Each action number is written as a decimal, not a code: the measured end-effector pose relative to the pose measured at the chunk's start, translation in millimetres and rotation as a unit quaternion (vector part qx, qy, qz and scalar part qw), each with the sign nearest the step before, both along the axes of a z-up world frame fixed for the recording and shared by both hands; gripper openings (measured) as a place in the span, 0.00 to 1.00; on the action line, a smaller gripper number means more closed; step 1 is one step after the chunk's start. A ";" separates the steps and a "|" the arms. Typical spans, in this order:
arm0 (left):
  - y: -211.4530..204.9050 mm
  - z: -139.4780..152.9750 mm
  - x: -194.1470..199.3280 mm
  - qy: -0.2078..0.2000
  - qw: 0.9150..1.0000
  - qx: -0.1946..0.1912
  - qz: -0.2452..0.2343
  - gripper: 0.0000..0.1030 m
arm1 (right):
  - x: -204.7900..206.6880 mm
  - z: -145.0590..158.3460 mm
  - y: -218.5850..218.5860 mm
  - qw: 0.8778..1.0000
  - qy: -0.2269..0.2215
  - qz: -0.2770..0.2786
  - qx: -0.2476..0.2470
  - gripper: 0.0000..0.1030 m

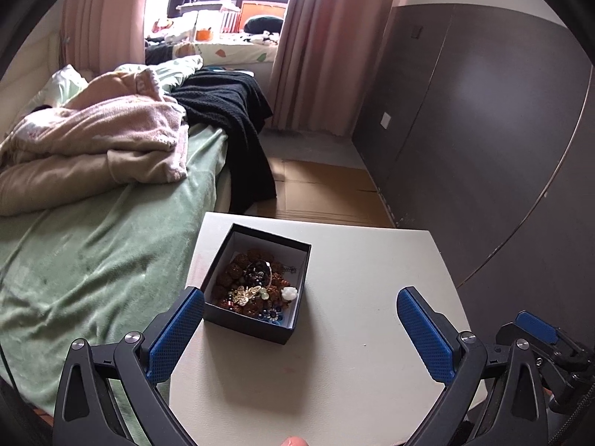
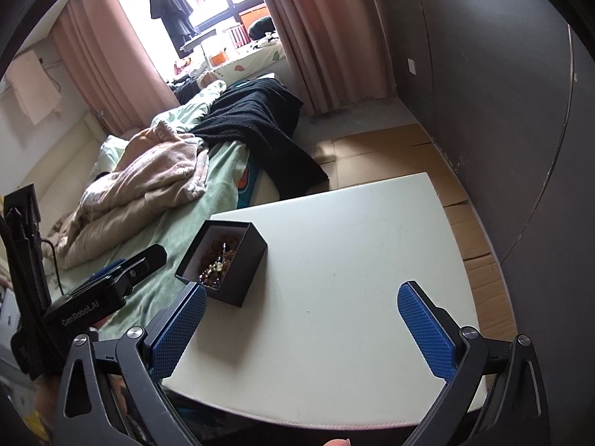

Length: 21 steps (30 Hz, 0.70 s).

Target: Organize jewelry

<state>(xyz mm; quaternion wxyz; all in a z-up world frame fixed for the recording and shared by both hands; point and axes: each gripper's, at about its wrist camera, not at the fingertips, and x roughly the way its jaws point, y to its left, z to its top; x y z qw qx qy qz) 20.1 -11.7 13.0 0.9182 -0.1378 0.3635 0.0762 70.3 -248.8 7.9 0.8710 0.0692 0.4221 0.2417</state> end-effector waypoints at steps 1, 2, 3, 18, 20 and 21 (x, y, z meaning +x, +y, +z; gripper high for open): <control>-0.1 1.0 -0.9 -0.002 1.000 -0.001 -0.002 1.00 | -1.1 0.9 -1.1 1.000 -0.001 -0.002 -0.001 1.00; 0.2 1.2 -1.2 -0.003 1.000 -0.003 -0.003 1.00 | -2.7 1.8 -2.3 1.000 -0.003 -0.003 0.000 1.00; -0.3 1.9 -1.8 -0.003 1.000 -0.004 -0.006 1.00 | -3.4 2.6 -3.8 1.000 -0.004 -0.006 0.000 1.00; -6.2 2.6 -8.0 -0.001 1.000 0.002 -0.020 1.00 | -6.1 -4.9 -10.9 1.000 0.004 -0.021 -0.007 1.00; -5.9 2.1 -7.0 0.000 1.000 0.002 -0.021 1.00 | -6.1 -4.3 -10.7 1.000 0.003 -0.021 -0.007 1.00; -6.4 1.8 -6.7 0.000 1.000 0.004 -0.021 1.00 | -8.1 -4.4 -9.4 1.000 0.002 -0.021 -0.007 1.00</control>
